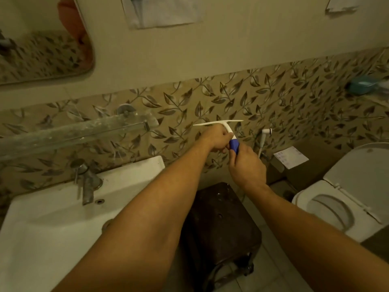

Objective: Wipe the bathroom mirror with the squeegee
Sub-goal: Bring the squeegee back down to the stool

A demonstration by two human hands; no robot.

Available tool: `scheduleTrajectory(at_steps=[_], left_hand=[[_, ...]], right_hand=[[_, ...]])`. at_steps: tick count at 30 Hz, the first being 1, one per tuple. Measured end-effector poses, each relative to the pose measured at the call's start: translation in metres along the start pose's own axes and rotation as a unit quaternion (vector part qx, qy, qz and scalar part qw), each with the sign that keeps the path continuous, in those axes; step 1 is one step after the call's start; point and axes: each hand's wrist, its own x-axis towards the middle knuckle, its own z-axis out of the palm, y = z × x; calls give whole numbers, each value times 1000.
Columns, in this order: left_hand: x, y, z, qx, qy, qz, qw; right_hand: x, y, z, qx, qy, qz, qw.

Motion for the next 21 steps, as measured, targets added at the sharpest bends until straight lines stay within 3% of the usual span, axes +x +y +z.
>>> scheduleTrajectory(at_steps=[9,21], left_hand=[[13,-42,79,-30,-37,-90,995],[37,-140,191,-4,-102,-155,983]], right_hand=[[-16,66,50,-21,-85,-9,996],[-53,135,154,-25,-192,57,979]])
